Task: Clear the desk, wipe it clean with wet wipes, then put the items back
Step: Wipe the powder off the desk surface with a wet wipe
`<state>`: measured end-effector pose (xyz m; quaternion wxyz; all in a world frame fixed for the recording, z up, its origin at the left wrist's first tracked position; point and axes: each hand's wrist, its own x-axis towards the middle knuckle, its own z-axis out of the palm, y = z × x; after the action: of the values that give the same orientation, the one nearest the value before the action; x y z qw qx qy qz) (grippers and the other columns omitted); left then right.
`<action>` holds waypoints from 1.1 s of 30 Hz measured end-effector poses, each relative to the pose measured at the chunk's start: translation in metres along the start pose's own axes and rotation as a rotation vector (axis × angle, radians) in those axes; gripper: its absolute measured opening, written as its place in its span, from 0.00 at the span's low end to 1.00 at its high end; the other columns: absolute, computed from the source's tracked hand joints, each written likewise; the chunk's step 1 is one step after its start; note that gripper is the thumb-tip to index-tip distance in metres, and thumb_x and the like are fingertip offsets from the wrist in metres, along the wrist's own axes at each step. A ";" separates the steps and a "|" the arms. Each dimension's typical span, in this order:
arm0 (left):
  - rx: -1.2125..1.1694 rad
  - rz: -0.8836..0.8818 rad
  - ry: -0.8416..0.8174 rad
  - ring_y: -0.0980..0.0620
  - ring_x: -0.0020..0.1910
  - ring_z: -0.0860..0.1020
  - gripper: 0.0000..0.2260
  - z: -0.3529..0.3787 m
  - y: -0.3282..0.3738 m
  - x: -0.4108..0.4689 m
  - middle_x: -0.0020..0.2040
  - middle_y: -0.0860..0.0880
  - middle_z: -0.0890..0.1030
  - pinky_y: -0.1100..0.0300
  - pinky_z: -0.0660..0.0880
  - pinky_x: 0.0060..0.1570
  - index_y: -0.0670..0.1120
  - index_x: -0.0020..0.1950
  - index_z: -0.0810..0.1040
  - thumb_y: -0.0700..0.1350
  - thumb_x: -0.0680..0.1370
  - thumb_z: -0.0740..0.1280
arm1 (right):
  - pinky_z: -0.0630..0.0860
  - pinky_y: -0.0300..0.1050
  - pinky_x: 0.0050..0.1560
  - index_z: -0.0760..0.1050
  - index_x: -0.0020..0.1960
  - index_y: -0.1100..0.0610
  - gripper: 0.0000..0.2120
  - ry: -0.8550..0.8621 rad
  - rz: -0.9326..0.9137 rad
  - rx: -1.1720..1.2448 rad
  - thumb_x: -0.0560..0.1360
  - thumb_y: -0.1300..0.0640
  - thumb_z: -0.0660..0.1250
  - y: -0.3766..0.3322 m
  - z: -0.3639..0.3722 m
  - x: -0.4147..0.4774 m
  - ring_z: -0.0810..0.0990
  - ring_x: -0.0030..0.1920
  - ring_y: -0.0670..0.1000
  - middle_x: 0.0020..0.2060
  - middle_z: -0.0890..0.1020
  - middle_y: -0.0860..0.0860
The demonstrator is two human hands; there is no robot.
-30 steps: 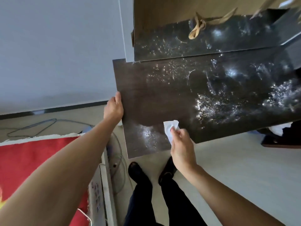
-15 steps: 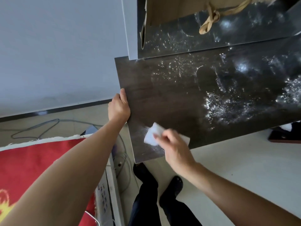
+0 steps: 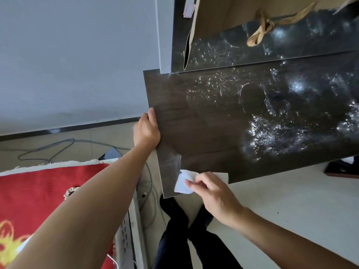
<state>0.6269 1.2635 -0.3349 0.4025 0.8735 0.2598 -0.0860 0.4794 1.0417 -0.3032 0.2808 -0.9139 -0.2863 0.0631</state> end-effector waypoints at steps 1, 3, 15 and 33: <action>0.001 -0.002 0.002 0.37 0.56 0.73 0.28 0.000 0.000 0.000 0.53 0.40 0.79 0.49 0.67 0.52 0.41 0.53 0.75 0.60 0.82 0.43 | 0.71 0.43 0.42 0.77 0.62 0.57 0.17 0.006 0.019 -0.002 0.75 0.67 0.62 0.009 -0.007 -0.007 0.73 0.40 0.52 0.43 0.76 0.53; 0.006 -0.009 0.006 0.37 0.57 0.73 0.28 0.000 0.002 -0.001 0.54 0.40 0.79 0.49 0.67 0.54 0.41 0.54 0.75 0.59 0.82 0.43 | 0.75 0.47 0.40 0.76 0.62 0.56 0.19 0.111 0.148 -0.039 0.75 0.68 0.60 0.035 -0.020 -0.012 0.75 0.40 0.53 0.43 0.75 0.54; 0.009 -0.019 0.024 0.41 0.52 0.75 0.29 -0.002 0.007 -0.006 0.53 0.41 0.79 0.53 0.67 0.49 0.42 0.53 0.76 0.60 0.81 0.43 | 0.71 0.42 0.40 0.79 0.59 0.54 0.18 0.060 -0.043 -0.018 0.73 0.68 0.63 0.021 -0.004 -0.001 0.72 0.39 0.51 0.41 0.75 0.53; 0.048 0.111 -0.069 0.40 0.42 0.70 0.19 -0.017 0.037 0.069 0.43 0.42 0.73 0.51 0.65 0.42 0.41 0.49 0.63 0.57 0.82 0.46 | 0.72 0.45 0.44 0.79 0.59 0.52 0.19 0.194 0.178 -0.013 0.75 0.69 0.60 -0.015 0.018 0.050 0.72 0.41 0.52 0.41 0.75 0.53</action>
<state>0.7039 1.2820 -0.3240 0.3945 0.8925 0.1948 -0.0997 0.5085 1.0888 -0.3073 0.2945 -0.9393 -0.1760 -0.0027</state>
